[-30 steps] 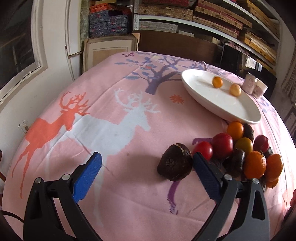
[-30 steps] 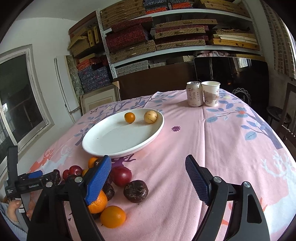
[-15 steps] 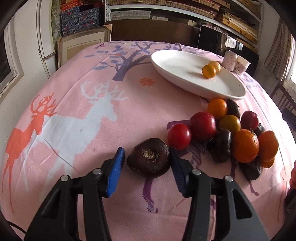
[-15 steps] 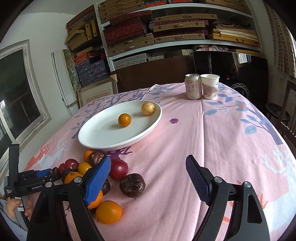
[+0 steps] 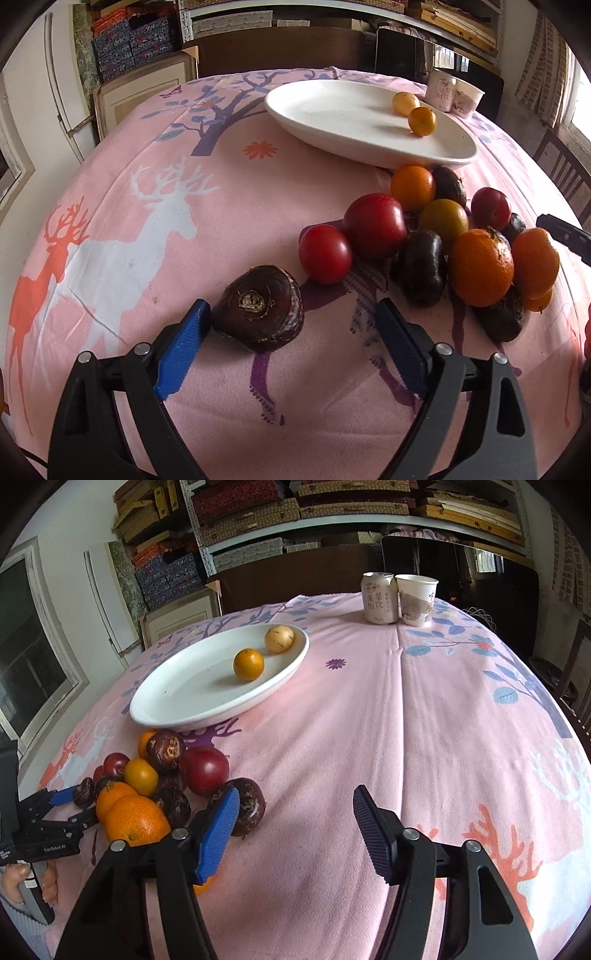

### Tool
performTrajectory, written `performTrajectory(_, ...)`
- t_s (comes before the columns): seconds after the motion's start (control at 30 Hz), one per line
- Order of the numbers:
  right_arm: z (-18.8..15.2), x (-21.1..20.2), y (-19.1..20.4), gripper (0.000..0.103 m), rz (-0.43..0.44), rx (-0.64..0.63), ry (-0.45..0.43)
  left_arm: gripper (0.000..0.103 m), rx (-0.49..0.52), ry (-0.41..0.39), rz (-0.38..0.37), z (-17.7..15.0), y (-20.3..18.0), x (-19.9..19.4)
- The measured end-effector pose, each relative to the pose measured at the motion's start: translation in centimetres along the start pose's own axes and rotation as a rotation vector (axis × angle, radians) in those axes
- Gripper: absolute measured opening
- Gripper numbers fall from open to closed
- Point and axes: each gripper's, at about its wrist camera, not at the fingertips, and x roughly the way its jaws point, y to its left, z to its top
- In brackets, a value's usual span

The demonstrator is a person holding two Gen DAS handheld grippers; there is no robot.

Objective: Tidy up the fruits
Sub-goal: 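Grasp a dark passion fruit with the left tool while the right tool grasps another, then lower both dark fruits onto the white plate and open both tools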

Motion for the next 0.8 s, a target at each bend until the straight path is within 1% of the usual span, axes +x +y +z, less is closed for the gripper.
performTrajectory(0.03, -0.1, 0.2, 0.6, 0.063, 0.003, -0.028, 0.01, 0.088, -0.007, -0.003, 0.002, 0.0, 0.0, -0.1)
performTrajectory(0.07, -0.2, 0.4, 1.2, 0.063, 0.005, -0.056, 0.018, 0.081, -0.015, -0.011, 0.006, 0.0, 0.1, -0.2)
performTrajectory(0.1, -0.3, 0.5, 1.7, 0.063, 0.014, -0.078, 0.022, 0.07, -0.019, -0.021, 0.008, -0.1, 0.1, -0.4)
performTrajectory(0.13, -0.3, 0.7, 2.1, 0.063, 0.024, -0.093, 0.027, 0.065, -0.023, -0.028, 0.011, -0.2, 0.1, -0.6)
performTrajectory(0.17, -0.3, 0.9, 2.5, 0.063, 0.037, -0.104, 0.038, 0.055, -0.03, -0.035, 0.01, -0.1, 0.2, -0.7)
performTrajectory(0.2, -0.3, 1.2, 2.7, 0.063, 0.051, -0.109, 0.051, 0.048, -0.037, -0.038, 0.012, -0.1, 0.3, -0.7)
performTrajectory(0.23, -0.2, 1.4, 2.8, 0.062, 0.055, -0.101, 0.052, 0.044, -0.046, -0.043, 0.007, -0.1, 0.5, -0.8)
performTrajectory(0.27, -0.1, 1.6, 2.8, 0.06, 0.069, -0.094, 0.059, 0.044, -0.056, -0.046, -0.014, -0.1, 0.6, -0.8)
performTrajectory(0.3, 0.0, 1.9, 2.8, 0.057, 0.101, -0.08, 0.069, 0.044, -0.06, -0.049, -0.038, -0.1, 0.6, -0.9)
performTrajectory(0.33, 0.1, 2.1, 2.6, 0.046, 0.149, -0.059, 0.084, 0.044, -0.056, -0.052, -0.053, 0.0, 0.4, -0.9)
performTrajectory(0.37, 0.1, 2.3, 2.5, 0.04, 0.19, -0.039, 0.097, 0.044, -0.043, -0.052, -0.063, 0.0, 0.2, -0.9)
performTrajectory(0.4, 0.0, 2.2, 2.5, 0.037, 0.194, -0.033, 0.098, 0.044, -0.028, -0.055, -0.069, -0.1, -0.3, -0.9)
performTrajectory(0.47, -0.2, 2.0, 2.3, 0.036, 0.216, -0.016, 0.102, 0.044, -0.004, -0.073, -0.075, -0.1, -0.8, -1.3)
performTrajectory(0.53, -0.3, 1.7, 1.9, 0.034, 0.237, 0.009, 0.101, 0.044, -0.004, -0.097, -0.075, -0.1, -0.9, -1.8)
performTrajectory(0.57, -0.3, 1.3, 1.8, 0.031, 0.241, 0.015, 0.084, 0.044, -0.012, -0.112, -0.073, -0.2, -0.8, -2.2)
performTrajectory(0.6, 0.0, 0.8, 1.7, 0.026, 0.24, 0.021, 0.059, 0.044, -0.019, -0.132, -0.069, -0.1, -0.6, -2.6)
performTrajectory(0.63, 0.3, 0.3, 1.4, 0.026, 0.232, 0.033, 0.032, 0.044, -0.025, -0.156, -0.055, 0.1, -0.4, -3.1)
performTrajectory(0.67, 0.8, 0.1, 1.2, 0.025, 0.22, 0.043, 0.013, 0.044, -0.028, -0.176, -0.036, 0.6, -0.4, -3.4)
performTrajectory(0.7, 1.3, 0.1, 1.0, 0.025, 0.215, 0.047, 0.01, 0.044, -0.026, -0.184, -0.033, 1.3, -0.5, -3.7)
performTrajectory(0.8, 2.5, 0.6, 0.6, 0.024, 0.228, 0.081, 0.013, 0.044, -0.023, -0.217, -0.042, 4.1, -1.0, -4.2)
